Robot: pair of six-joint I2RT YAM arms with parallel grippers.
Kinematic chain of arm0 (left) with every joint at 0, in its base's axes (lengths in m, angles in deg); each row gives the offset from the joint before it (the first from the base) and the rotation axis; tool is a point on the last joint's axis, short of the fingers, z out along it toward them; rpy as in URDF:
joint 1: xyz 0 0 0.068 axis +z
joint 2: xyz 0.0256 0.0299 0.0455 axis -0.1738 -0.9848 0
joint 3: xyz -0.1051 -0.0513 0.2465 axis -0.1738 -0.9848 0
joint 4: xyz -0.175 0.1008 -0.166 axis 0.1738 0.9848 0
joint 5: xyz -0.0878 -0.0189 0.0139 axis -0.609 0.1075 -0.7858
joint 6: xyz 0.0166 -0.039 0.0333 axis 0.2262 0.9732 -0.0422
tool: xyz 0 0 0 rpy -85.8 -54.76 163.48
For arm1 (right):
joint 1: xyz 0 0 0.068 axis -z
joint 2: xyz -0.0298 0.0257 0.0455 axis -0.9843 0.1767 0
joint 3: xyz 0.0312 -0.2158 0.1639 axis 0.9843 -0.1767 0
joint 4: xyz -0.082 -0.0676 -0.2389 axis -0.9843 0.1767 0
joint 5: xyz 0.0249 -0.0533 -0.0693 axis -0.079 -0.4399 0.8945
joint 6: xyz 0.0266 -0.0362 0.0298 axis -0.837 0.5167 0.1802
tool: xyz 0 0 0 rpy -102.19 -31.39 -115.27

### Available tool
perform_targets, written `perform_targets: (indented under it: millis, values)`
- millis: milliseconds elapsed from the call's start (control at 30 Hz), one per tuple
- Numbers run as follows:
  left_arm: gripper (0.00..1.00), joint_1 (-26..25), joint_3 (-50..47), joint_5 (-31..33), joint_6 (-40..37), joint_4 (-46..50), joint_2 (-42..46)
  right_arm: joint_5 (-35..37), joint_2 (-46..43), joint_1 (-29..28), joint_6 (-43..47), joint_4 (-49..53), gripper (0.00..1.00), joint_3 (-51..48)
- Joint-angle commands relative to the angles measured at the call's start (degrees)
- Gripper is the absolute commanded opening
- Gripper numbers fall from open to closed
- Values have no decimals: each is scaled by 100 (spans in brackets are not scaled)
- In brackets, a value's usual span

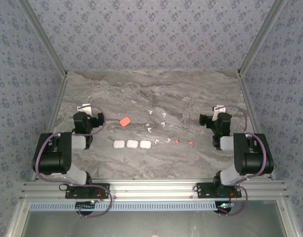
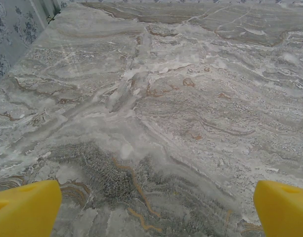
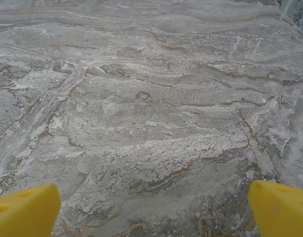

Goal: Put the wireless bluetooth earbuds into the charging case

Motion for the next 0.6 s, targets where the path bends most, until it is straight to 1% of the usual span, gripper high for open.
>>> perform_targets:
  millis: [0,567]
  values:
    - [99,-37,105,-91,27,-2,35,117,11,-33,46,-163,100,117]
    - [99,-27,114,-134,35,12,35,32,4,12,28,-146,100,128]
